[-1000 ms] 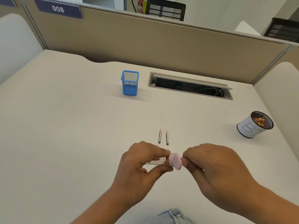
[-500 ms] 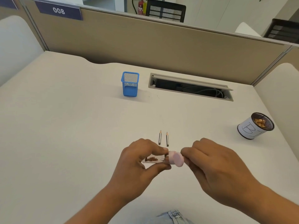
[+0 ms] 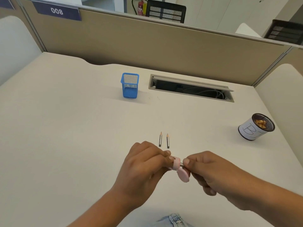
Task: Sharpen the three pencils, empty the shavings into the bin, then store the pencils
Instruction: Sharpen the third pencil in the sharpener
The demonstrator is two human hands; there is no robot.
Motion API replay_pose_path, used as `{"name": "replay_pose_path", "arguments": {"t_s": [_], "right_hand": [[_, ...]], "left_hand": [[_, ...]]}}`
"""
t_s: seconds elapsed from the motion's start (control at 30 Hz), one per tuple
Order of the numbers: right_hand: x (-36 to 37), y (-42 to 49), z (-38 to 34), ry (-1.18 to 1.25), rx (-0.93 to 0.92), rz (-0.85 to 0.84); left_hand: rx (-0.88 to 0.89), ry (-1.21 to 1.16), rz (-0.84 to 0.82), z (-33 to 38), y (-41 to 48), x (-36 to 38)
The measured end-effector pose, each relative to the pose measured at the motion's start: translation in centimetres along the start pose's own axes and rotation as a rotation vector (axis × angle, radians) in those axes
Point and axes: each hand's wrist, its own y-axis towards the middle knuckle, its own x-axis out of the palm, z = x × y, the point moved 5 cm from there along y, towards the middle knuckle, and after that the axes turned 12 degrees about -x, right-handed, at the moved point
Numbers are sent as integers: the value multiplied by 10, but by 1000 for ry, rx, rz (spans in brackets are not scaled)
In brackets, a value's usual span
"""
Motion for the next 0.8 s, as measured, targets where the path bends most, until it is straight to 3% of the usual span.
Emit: {"name": "replay_pose_path", "arguments": {"t_s": [0.2,0.3,0.37,0.47,0.6,0.63,0.7,0.8], "right_hand": [[-15,-12,-27,-996,-535,127],[-5,-14,-28,-1247,-695,104],[-4,-13,-25,-1125,-621,125],[-5,-2,-7,-750,-347,149],[8,-2,31,304,249,21],[13,-4,36,449,333,-4],[16,-4,42,438,326,-17],[5,3,31,-109,-7,51]], "left_hand": [[-301,-184,-40,-10,-1,-6],[-363,-250,-69,-12,-3,-3],[-332,-225,-65,-10,-2,-1],[-174,-85,-4,-3,-5,2],[69,95,19,4,-12,9],[87,111,-6,3,-13,10],[64,103,-60,-2,-13,12],[-60,21,-99,-9,-10,10]]}}
